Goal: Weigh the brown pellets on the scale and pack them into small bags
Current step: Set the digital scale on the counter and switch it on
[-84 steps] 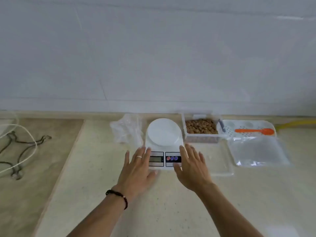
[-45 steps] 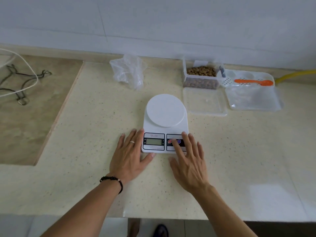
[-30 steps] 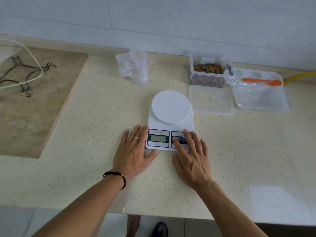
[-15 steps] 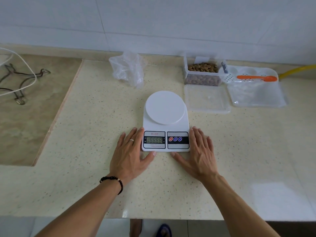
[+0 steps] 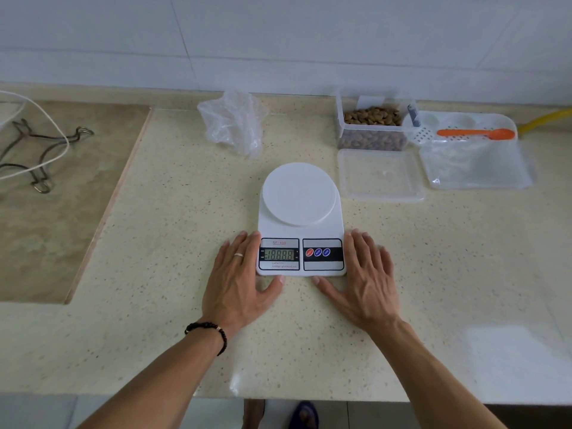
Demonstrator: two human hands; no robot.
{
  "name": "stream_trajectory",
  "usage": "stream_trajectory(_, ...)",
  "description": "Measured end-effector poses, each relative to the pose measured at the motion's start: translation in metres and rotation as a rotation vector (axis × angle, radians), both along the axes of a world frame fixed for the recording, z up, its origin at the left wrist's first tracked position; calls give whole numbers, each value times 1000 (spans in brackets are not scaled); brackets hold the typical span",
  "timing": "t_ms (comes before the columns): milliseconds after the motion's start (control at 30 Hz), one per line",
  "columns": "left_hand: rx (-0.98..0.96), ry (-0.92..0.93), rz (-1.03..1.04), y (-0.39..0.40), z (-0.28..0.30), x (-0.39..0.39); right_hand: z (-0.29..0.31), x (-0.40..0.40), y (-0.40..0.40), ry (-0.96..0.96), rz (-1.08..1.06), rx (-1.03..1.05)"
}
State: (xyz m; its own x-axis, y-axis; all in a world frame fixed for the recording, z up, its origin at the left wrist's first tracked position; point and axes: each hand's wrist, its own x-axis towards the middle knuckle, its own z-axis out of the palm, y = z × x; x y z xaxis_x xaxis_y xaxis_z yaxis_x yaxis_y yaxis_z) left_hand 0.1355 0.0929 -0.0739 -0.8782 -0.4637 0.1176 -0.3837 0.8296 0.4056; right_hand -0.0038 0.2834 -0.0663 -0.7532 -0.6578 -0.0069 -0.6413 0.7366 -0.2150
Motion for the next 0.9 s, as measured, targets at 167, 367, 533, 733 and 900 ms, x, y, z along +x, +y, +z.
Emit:
stream_trajectory(167,-11,-7,3,0,0,0,1,1,0,0,5,11)
stream_trajectory(367,-11,-15,2,0,-1,-1,1,2,0,-10,5,15)
stream_trajectory(533,-11,-14,3,0,-1,-1,0,5,1,13,11,-26)
stream_trajectory(733,-6,-15,7,0,0,-1,1,10,6,77,87,-110)
stream_trajectory(900,-5,-22,13,1,1,-1,2,13,10,100,146,-87)
